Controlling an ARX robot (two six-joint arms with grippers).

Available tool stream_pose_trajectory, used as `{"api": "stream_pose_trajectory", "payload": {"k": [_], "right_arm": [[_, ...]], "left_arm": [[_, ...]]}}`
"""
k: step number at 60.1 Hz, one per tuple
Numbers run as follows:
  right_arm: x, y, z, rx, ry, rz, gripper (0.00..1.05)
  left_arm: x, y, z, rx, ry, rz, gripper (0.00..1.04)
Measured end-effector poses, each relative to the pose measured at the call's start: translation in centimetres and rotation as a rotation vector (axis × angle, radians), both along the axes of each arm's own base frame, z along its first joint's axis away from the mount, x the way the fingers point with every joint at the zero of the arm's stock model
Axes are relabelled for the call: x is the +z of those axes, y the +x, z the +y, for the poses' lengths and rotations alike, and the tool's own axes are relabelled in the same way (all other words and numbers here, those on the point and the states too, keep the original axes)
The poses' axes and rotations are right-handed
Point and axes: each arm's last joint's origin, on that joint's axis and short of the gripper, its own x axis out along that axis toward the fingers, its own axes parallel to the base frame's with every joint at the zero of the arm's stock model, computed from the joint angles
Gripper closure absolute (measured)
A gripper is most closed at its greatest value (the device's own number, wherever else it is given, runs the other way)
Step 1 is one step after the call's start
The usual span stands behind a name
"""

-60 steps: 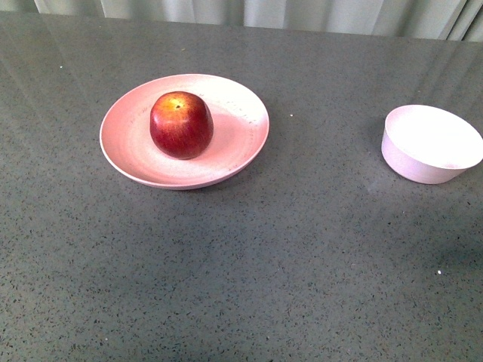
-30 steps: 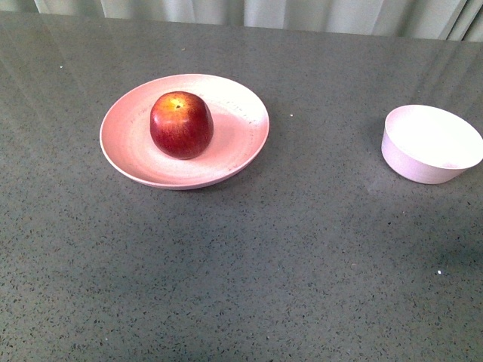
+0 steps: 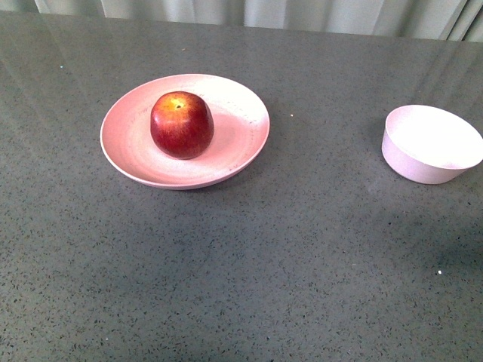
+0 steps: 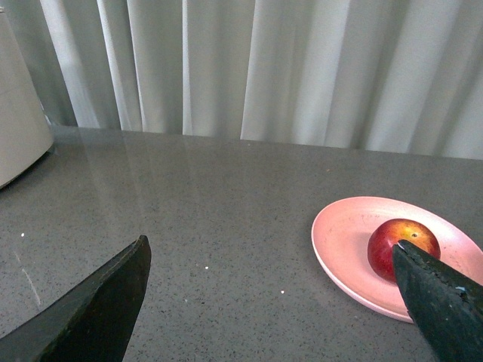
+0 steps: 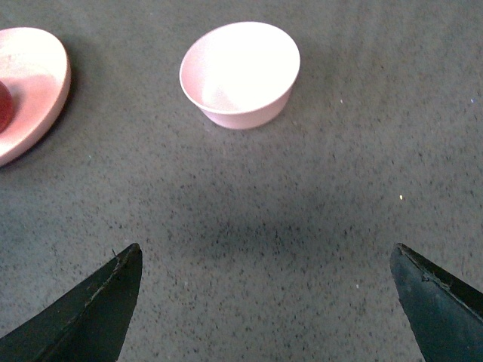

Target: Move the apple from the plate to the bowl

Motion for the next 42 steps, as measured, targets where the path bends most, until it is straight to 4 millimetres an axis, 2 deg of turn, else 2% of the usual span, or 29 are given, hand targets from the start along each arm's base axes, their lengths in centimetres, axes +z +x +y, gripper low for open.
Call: {"api": "stream_pose_trajectory", "payload": {"k": [10, 22, 32, 42], "right_arm": [[0.0, 4.7, -0.8, -0.005, -0.028, -0.010, 0.09], [-2.7, 10.7, -1.4, -0.015, -0.035, 0.078, 0.09], [-5.4, 13.8, -1.4, -0.019, -0.017, 0.173, 0.09], [-6.6, 16.1, -1.6, -0.057, 0.031, 0.212, 0.09]], "left_arm": [[0.0, 0.0, 0.0, 0.000, 0.000, 0.000, 0.09], [0.0, 0.0, 0.0, 0.000, 0.000, 0.000, 0.09], [0.0, 0.0, 0.0, 0.000, 0.000, 0.000, 0.09], [0.0, 0.0, 0.0, 0.000, 0.000, 0.000, 0.09]]}}
